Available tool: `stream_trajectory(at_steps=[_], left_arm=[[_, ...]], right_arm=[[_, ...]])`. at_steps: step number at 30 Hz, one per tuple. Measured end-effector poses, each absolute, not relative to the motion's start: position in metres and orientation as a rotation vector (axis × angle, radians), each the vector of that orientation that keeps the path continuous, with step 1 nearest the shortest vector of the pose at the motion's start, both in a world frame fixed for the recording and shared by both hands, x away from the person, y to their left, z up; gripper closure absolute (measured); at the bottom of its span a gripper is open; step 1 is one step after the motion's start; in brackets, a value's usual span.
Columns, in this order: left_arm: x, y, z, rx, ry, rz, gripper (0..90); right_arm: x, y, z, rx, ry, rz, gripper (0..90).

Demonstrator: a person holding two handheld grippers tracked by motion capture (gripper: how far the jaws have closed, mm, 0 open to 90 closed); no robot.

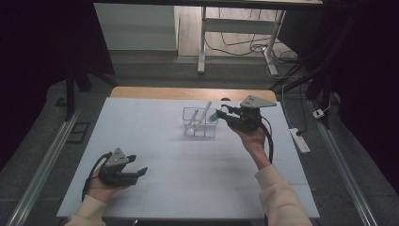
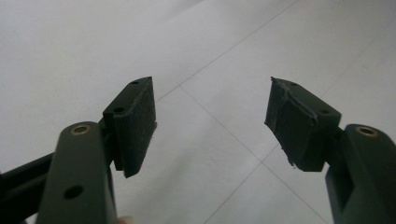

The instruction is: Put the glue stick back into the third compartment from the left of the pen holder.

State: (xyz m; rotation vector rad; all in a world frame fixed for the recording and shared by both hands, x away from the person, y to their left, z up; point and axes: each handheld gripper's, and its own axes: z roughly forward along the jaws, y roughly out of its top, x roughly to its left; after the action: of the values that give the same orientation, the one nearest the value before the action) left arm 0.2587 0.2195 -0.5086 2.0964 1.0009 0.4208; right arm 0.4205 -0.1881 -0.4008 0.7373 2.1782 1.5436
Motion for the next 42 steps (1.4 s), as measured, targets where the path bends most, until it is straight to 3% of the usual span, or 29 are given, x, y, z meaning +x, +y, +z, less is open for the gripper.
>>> stream_trajectory(at_steps=[18, 22, 27, 42], left_arm=[[0.261, 0.219, -0.513, 2.116, 1.026, 0.413, 27.4], [0.262, 0.219, -0.513, 2.122, 1.028, 0.413, 27.2], [0.262, 0.220, -0.513, 2.120, 1.032, 0.410, 27.1], [0.263, 0.220, -0.514, 2.122, 1.032, 0.413, 27.1]], right_arm=[[0.460, -0.166, -0.422, 0.797, 2.280, 1.333, 63.7], [0.463, -0.164, -0.428, 0.789, 2.293, 1.316, 58.7], [0.458, -0.167, -0.426, 0.781, 2.269, 1.365, 51.2], [0.420, -0.201, -0.434, 0.739, 2.302, 1.390, 49.1]])
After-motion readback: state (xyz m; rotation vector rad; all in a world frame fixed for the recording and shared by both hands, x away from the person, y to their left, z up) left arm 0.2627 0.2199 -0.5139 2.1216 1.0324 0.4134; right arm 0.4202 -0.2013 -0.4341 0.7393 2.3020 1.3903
